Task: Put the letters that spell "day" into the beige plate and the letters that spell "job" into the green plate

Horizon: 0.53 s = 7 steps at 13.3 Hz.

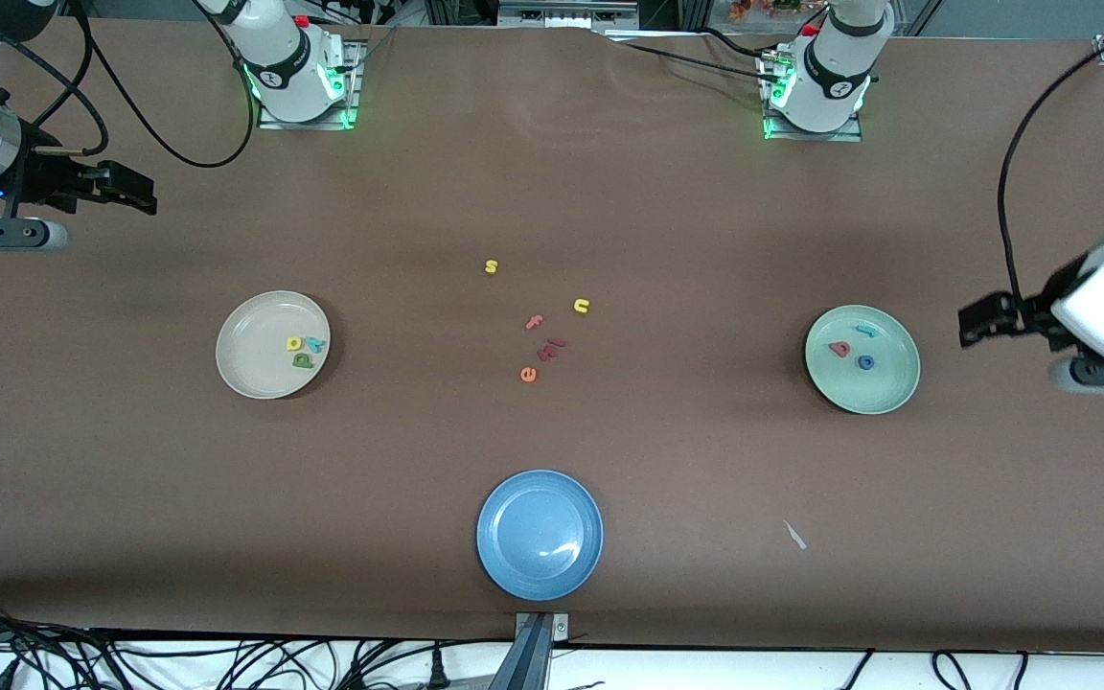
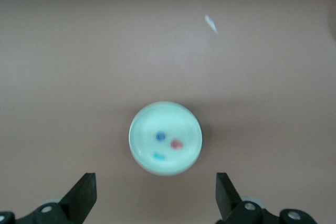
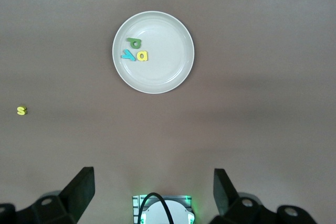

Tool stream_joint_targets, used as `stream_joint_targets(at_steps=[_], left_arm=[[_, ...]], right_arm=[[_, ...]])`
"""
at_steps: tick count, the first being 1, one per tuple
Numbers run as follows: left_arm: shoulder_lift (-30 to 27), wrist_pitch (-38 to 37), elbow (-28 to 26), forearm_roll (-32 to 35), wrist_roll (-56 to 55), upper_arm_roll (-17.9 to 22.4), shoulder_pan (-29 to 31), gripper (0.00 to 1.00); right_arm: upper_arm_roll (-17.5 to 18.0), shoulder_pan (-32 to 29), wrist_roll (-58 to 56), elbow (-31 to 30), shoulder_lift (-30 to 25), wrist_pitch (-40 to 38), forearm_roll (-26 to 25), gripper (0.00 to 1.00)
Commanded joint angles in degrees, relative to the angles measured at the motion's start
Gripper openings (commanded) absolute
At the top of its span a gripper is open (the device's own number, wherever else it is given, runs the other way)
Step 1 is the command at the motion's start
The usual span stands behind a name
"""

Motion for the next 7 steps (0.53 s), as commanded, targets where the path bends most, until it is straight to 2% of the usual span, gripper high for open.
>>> stream_joint_targets(at_steps=[1,3,4,7], left_arm=[[-3.79,-2.7,-0.45,-0.36,1.23,0.89,-4.08,1.0],[-6.43,-3.23,-0.54,-0.27,1.23,10.96,-15.57,1.0],[-6.62,-3.4,-0.63,-0.7,1.23,13.36,-18.15,1.0],[-8.64,-3.93,-2.73,-6.83,1.24,13.91,-16.16,1.0]], right_arm=[[0.12,0.07,-0.66,1.53,0.98,0.34,-0.15,1.0],[0.21,0.43,-0.4,1.88,1.94,0.87,-0.41,1.0],[0.12,0.43,-0.4,2.84,2.21,1.65,-0.59,1.0],[-0.06,0.16,-0.4,3.47,2.74,2.62,-1.12,1.0]])
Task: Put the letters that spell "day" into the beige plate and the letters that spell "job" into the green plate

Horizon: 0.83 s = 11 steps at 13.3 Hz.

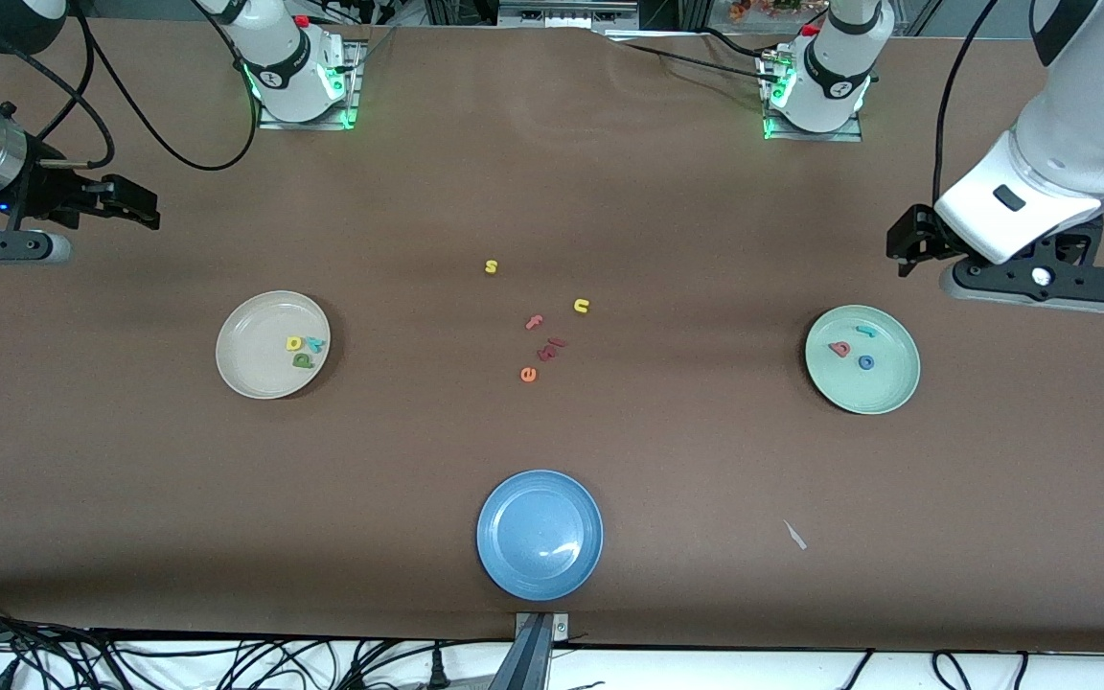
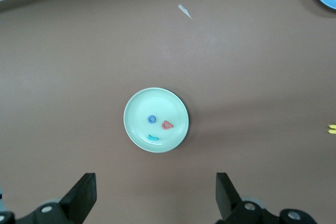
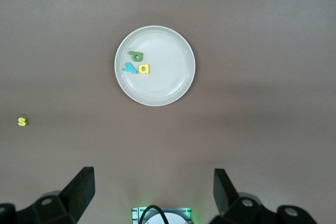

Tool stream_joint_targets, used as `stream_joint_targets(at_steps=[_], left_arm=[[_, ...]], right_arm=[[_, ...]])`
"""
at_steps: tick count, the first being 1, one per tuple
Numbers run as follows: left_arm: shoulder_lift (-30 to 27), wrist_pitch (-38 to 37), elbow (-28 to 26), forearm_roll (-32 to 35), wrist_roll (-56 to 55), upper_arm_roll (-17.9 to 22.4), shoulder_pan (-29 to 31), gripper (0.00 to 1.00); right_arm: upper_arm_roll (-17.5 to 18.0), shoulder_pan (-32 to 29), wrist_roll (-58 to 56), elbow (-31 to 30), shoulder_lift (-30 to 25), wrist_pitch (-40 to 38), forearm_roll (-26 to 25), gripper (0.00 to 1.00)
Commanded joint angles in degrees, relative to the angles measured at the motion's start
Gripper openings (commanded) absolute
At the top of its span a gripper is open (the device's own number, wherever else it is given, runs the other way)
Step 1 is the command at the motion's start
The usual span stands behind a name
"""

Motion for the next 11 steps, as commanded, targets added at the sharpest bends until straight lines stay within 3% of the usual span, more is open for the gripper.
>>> stream_joint_targets(at_steps=[1,5,11], left_arm=[[-2.21,0.17,-2.34,-6.28,1.13,2.38,2.13,1.0],[-2.82,0.17,-2.87,-10.76,1.48,10.9,-2.43,1.0],[-1.85,0.26,-2.34,-11.93,1.3,11.18,-2.0,1.0]], right_arm=[[-0.09,0.04,-0.4,2.16,1.21,0.44,-1.11,1.0],[-0.09,0.05,-0.4,2.16,1.56,1.06,-0.94,1.0],[-0.09,0.05,-0.4,2.16,1.56,1.06,-0.85,1.0]])
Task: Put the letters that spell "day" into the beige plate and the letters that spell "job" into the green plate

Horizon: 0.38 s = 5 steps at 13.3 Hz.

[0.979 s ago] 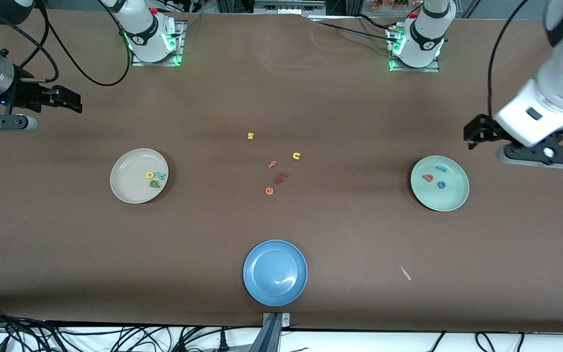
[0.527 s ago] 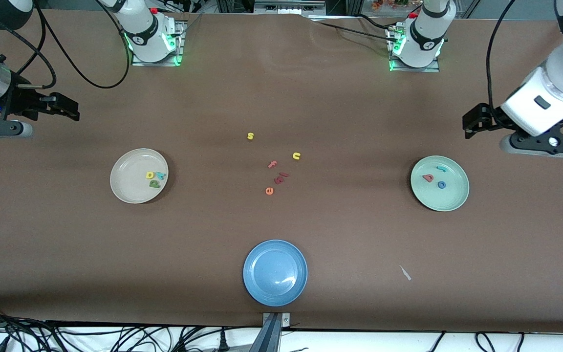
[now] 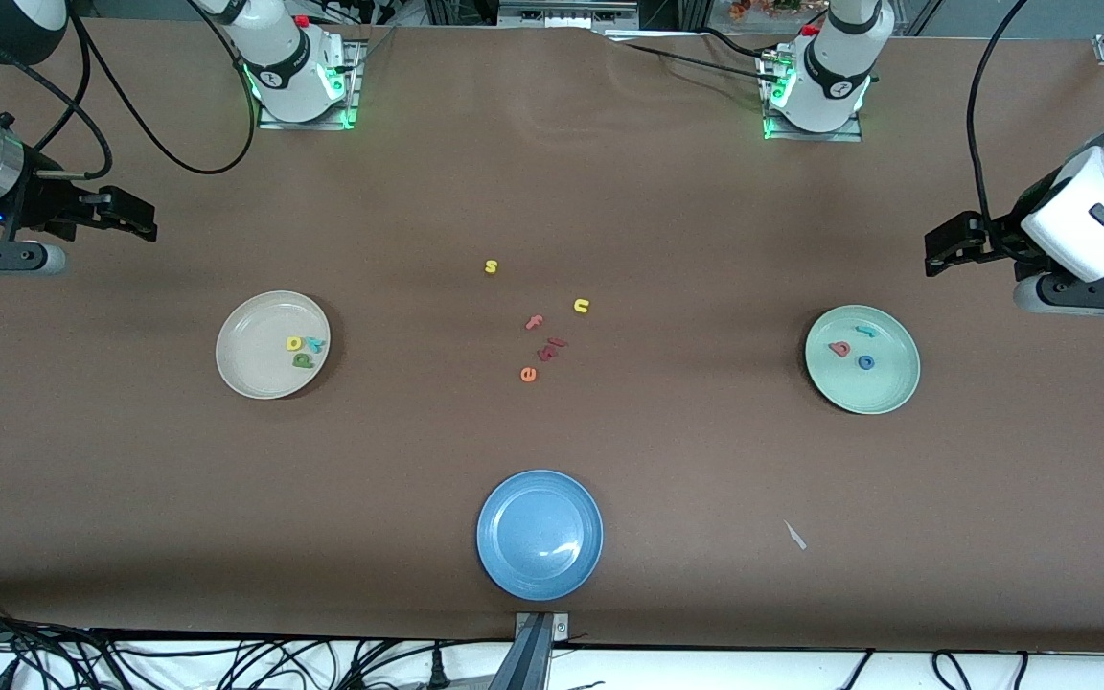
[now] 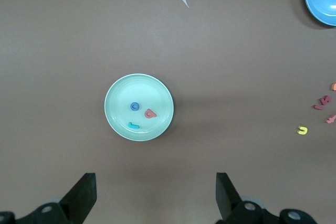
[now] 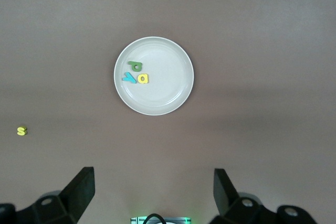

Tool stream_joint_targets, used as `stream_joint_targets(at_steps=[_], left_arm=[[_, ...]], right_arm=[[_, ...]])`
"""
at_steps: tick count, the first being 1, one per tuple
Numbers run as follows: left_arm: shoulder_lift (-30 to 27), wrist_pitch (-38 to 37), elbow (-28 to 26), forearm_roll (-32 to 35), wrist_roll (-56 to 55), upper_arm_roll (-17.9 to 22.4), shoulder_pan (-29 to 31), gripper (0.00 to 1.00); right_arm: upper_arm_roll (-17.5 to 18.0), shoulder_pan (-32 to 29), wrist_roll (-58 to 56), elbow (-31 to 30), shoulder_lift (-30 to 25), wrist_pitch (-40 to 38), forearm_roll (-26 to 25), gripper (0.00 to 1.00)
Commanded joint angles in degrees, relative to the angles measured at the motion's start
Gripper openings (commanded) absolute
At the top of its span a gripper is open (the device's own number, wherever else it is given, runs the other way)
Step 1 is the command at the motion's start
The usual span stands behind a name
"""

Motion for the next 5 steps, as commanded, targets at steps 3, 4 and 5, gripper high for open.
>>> stream_joint_targets(at_steps=[3,4,5], left_arm=[[-0.52,0.32,-1.05,-1.61,1.36,0.8,-0.1,1.0],[-0.51,0.32,-1.05,-1.69,1.45,0.89,-0.01,1.0],[-0.43,0.32,-1.05,-1.69,1.45,0.89,-0.01,1.0]], right_arm=[[0.0,0.05,-0.4,1.59,0.67,-0.42,-0.73,1.0],[0.0,0.05,-0.4,1.68,0.67,-0.42,-0.64,1.0],[0.0,0.05,-0.4,1.6,0.67,-0.42,-0.72,1.0]])
